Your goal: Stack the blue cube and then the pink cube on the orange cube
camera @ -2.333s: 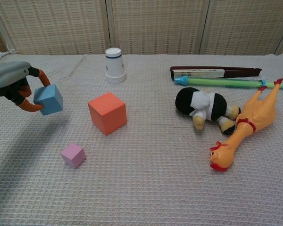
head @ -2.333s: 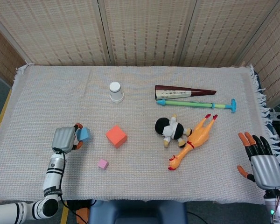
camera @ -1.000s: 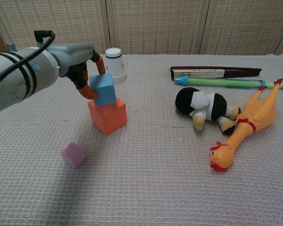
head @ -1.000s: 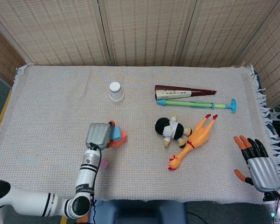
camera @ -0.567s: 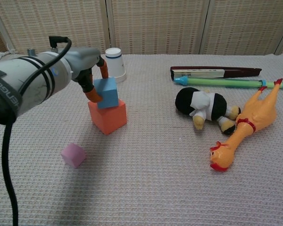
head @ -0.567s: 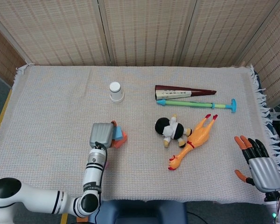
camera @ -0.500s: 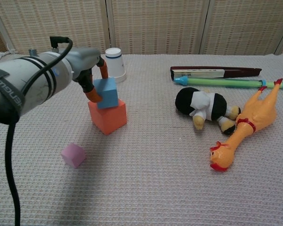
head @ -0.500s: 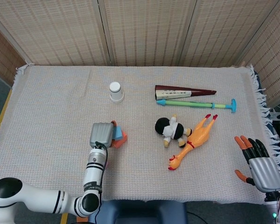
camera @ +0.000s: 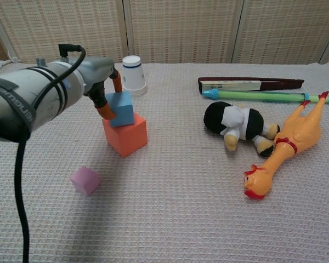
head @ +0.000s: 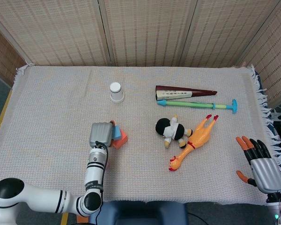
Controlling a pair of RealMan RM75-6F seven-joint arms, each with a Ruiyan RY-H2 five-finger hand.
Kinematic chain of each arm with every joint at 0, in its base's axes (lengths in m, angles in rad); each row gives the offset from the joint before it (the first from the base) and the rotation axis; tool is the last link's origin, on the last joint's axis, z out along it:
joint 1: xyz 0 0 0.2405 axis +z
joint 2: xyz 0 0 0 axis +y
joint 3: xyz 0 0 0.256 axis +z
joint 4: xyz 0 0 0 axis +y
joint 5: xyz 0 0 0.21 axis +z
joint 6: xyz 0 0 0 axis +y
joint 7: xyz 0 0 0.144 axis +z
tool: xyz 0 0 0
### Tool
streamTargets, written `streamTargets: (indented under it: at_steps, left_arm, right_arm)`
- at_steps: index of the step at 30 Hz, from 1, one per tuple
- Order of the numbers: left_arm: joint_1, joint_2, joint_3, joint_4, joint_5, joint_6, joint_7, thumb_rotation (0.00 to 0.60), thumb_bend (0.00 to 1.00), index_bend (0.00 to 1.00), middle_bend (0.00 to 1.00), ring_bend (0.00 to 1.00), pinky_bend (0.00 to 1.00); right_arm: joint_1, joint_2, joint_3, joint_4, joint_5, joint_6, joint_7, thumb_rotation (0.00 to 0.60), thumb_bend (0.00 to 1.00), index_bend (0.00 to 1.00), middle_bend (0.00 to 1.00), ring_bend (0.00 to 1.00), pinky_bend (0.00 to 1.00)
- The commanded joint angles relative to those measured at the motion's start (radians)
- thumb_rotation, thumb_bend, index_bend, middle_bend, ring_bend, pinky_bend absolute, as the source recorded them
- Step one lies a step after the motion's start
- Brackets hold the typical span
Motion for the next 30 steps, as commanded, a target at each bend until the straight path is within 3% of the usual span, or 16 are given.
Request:
streamTargets:
  at_steps: [1,17,30]
  left_arm:
    - [-0.002,-0.003,0.001,0.005,0.002,-0.003,-0.002,0.6,0.32,0.64,1.0,1.0,1.0]
    - [-0.001,-0.008,0.006,0.022,0.011,-0.02,-0.017,0.6,0.32,0.52,1.0,1.0,1.0]
    - [0.0,-0.003,0.011,0.016,0.023,-0.027,-0.023,0.6,0.32,0.26,1.0,1.0,1.0]
  right_arm:
    - [0.0,0.0,0.0,0.0,0.0,-0.001,-0.001,0.6,0.11,0.0,0.0,0.0,0.0]
    - [0.0,0.002,0.0,-0.002,0.002,-0.002,0.0,0.6,0.12,0.0,0.0,0.0,0.0]
    - [0.001,0.002,0.0,-0.002,0.005,-0.006,-0.006,0.6,0.12,0.0,0.0,0.0,0.0]
